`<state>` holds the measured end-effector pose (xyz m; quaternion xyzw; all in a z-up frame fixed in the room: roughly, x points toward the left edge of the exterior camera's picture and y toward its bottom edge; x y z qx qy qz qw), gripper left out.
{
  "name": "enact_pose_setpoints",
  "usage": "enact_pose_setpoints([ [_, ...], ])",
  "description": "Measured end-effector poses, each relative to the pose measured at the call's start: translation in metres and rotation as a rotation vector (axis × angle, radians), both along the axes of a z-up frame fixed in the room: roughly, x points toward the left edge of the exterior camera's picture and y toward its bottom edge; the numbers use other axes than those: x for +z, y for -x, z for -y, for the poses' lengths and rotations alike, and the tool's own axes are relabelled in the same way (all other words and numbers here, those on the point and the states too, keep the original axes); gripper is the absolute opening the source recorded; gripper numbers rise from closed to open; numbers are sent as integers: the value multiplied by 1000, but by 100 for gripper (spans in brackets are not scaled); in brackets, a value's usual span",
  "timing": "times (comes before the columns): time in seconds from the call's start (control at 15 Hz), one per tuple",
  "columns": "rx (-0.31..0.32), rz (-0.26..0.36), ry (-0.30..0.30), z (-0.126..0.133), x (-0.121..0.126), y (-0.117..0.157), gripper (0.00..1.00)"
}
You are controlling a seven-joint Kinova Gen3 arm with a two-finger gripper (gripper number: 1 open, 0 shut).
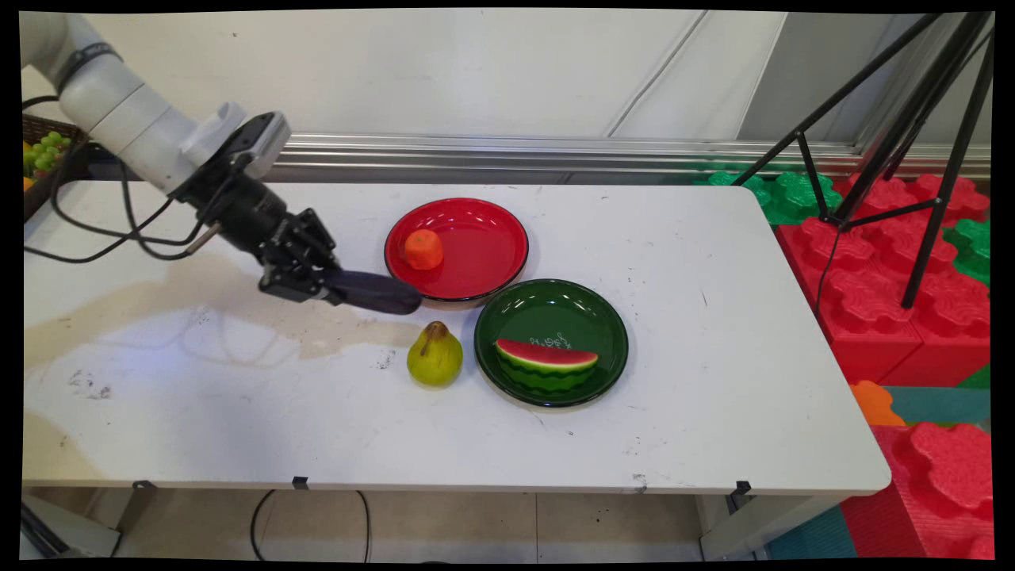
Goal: Place the picked object on the table
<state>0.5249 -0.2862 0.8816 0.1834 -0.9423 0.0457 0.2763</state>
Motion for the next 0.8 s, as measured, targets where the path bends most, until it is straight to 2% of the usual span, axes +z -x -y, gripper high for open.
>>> enact_pose_setpoints([
  [0.33,32,40,-41,-13,-22,-16,0],
  [0.8,76,88,-85,-16,-62,-27,0],
])
